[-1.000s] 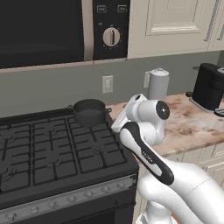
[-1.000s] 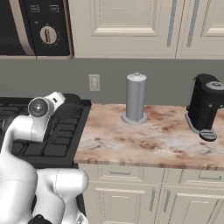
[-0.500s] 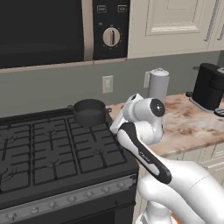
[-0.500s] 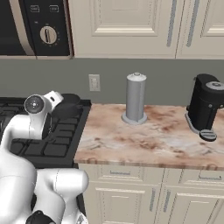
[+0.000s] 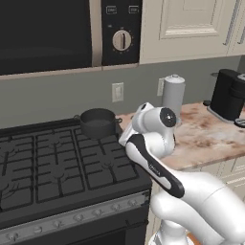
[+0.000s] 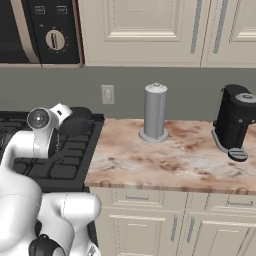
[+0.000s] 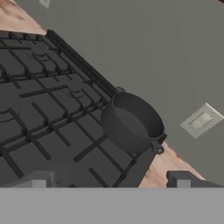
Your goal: Move the pot and pan from the stove into the sink.
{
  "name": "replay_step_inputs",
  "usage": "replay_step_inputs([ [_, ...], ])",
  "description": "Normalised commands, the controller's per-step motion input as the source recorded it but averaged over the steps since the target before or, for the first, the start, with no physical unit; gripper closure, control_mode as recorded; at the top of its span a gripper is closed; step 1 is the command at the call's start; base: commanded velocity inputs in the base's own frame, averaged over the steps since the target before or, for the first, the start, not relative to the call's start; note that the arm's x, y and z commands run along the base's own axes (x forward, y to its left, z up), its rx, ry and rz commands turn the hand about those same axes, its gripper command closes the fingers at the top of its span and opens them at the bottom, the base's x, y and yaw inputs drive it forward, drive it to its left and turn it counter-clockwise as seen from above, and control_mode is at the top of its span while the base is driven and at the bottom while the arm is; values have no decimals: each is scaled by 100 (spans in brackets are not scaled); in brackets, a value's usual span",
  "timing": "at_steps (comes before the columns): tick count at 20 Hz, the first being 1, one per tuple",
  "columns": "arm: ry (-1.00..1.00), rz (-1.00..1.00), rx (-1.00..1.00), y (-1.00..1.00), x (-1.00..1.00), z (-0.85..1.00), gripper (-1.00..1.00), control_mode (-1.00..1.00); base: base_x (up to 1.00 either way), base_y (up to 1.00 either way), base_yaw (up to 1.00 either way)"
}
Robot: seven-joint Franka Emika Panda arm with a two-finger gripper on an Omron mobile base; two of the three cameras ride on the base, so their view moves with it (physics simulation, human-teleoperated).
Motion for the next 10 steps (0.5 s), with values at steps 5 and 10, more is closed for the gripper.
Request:
replay_step_inputs([
  [5, 0, -2, -6, 8, 26, -8, -100, -100, 0, 0, 0],
  [10, 0, 0, -1, 3, 3, 0, -100, -100, 0, 0, 0],
])
